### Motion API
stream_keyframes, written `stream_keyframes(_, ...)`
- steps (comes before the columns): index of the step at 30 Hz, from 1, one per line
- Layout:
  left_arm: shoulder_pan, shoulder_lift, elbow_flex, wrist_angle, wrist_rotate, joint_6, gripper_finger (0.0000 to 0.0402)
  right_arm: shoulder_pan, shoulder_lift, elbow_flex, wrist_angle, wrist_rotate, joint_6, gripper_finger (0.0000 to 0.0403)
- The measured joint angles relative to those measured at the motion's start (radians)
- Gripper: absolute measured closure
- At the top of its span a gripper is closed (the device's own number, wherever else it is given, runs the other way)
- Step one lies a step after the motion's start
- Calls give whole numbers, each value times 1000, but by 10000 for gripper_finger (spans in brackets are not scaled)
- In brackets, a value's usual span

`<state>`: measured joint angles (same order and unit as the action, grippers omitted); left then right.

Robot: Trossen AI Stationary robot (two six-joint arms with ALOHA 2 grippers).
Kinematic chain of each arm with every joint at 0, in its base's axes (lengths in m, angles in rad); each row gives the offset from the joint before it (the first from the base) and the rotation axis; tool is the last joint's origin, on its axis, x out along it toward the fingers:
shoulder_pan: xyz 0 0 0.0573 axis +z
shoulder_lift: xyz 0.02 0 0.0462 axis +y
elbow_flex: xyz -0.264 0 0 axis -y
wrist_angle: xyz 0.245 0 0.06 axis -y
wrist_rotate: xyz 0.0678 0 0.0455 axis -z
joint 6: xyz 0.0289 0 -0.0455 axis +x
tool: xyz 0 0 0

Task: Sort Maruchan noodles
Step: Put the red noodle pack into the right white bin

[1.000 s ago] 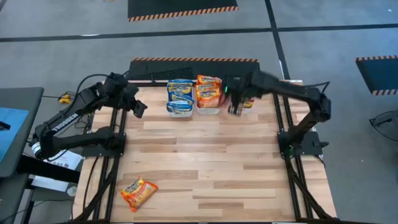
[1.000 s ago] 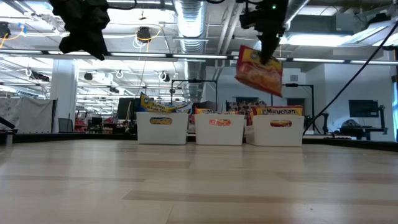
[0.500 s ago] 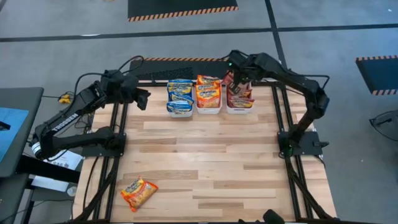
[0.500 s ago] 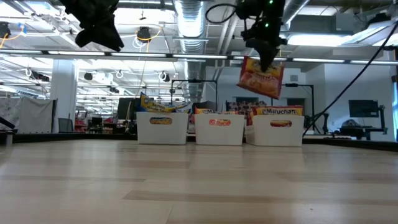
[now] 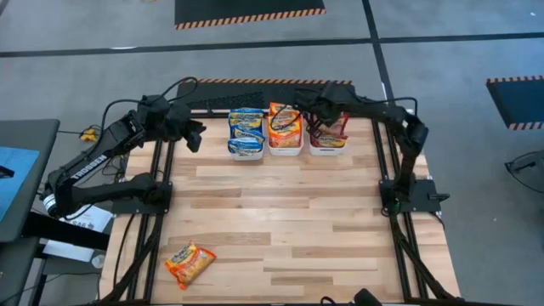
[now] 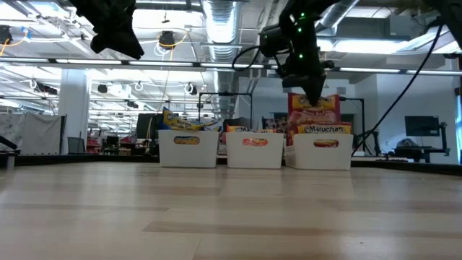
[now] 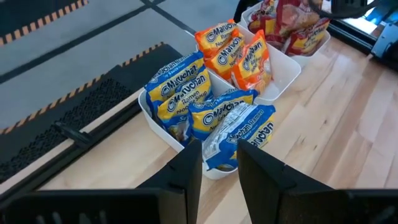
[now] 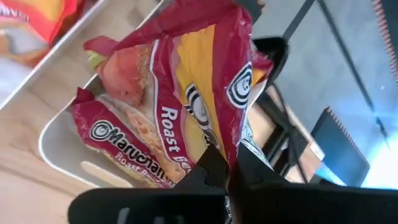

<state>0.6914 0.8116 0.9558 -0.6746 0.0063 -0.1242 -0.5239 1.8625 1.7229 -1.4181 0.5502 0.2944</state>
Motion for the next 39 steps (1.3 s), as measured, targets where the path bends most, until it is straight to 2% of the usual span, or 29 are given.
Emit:
stream_keyframes(9, 0, 0, 0, -16, -18, 1, 315, 15, 55, 0, -103, -2, -2, 394)
stream_keyframes(16, 0, 0, 0, -17, -18, 2, 315, 34, 78, -1, -3, -110, -24, 394)
stream_keyframes(28, 0, 0, 0, -81, -18, 32, 315, 19, 88, -45, -127, -144, 12, 394)
stream_keyframes(39, 0, 0, 0, -78, -17, 27, 315, 13, 89, -66, 21, -249, -60, 394)
